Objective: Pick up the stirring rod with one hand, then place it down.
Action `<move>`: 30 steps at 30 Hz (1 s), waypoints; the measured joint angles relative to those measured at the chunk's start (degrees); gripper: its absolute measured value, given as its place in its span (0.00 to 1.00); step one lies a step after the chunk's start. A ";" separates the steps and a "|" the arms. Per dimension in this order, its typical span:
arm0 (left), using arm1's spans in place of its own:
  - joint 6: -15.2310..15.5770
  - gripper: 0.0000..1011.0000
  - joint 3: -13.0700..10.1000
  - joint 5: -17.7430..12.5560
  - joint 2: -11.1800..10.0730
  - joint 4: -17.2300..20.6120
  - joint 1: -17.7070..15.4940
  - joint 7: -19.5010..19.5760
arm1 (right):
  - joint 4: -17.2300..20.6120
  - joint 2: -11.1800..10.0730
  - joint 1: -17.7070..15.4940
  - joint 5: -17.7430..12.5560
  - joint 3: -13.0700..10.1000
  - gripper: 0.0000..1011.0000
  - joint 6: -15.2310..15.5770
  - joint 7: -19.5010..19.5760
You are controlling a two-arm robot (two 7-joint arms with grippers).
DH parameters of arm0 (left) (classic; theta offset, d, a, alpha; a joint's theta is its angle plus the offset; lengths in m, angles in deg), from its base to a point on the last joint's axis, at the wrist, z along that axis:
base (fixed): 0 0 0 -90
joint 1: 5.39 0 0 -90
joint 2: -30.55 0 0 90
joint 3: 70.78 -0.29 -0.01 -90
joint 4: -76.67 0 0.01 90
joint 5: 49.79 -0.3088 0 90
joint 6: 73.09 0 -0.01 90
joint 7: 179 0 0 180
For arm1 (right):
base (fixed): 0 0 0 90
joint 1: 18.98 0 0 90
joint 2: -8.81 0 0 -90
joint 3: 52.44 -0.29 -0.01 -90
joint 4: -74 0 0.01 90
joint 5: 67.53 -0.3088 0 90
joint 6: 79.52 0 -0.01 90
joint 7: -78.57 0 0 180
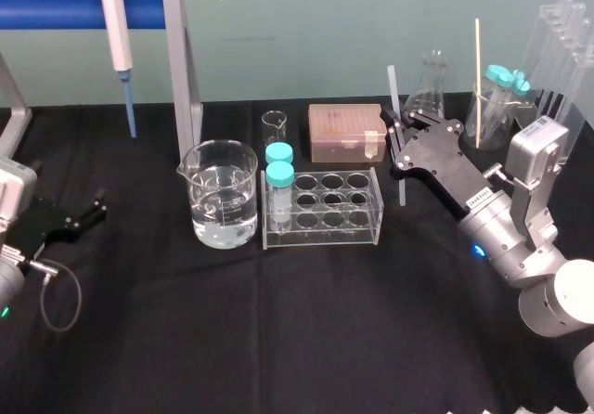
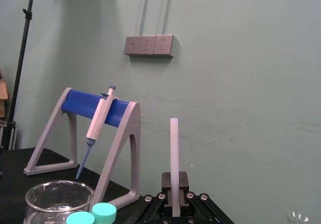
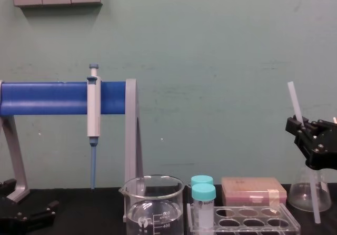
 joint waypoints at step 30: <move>0.00 0.99 0.00 0.00 0.00 0.00 0.00 0.00 | 0.00 -0.03 0.01 -0.06 0.02 0.07 0.00 -0.08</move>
